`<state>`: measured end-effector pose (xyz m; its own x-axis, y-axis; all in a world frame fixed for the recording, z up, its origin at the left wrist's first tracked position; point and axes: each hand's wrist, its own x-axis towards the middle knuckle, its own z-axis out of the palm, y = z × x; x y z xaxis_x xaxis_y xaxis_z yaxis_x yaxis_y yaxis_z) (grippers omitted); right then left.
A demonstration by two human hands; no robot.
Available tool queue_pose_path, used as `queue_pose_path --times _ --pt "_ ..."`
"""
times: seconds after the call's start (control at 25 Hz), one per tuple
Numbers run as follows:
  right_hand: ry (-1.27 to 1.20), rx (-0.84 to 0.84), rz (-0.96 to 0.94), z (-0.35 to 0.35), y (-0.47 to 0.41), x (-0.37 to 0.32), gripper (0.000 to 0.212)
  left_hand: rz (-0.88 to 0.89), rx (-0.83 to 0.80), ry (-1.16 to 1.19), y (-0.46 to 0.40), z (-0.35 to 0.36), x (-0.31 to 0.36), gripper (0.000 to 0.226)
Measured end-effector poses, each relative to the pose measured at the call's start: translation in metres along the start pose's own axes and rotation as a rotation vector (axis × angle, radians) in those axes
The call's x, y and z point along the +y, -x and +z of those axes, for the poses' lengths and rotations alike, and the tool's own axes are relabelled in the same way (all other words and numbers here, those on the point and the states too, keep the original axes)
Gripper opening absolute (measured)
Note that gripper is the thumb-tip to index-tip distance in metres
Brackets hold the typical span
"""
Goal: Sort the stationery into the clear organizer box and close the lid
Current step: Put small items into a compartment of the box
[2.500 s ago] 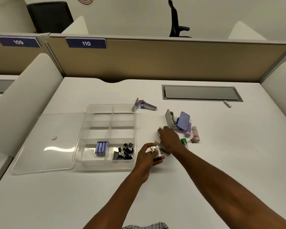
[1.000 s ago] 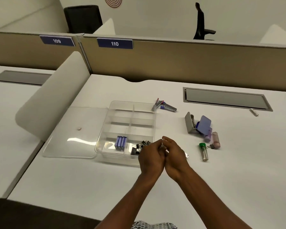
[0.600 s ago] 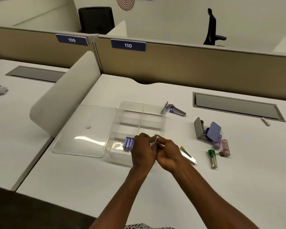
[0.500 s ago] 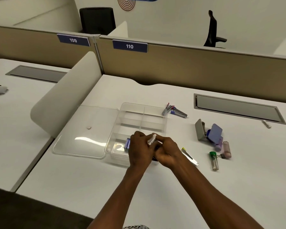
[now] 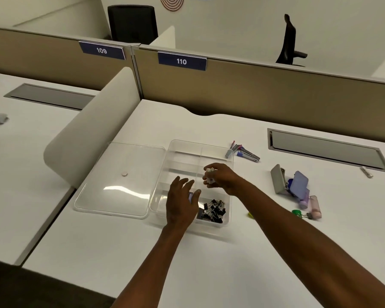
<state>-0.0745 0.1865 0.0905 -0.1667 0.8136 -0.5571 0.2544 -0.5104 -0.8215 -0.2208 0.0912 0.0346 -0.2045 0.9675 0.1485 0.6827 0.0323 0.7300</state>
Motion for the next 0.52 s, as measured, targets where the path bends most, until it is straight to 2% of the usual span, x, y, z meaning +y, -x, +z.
queue_pose_path --times 0.12,0.28,0.52 --pt "0.382 -0.020 0.043 0.007 -0.015 0.004 0.033 0.004 -0.061 0.004 0.006 0.009 -0.012 0.042" --pt "0.822 0.073 -0.057 0.020 -0.027 0.015 0.031 0.071 -0.043 -0.028 0.006 0.015 -0.022 0.042" --pt "0.861 0.210 -0.180 0.022 -0.025 0.034 0.034 0.091 -0.034 -0.033 0.005 0.018 -0.027 0.040"
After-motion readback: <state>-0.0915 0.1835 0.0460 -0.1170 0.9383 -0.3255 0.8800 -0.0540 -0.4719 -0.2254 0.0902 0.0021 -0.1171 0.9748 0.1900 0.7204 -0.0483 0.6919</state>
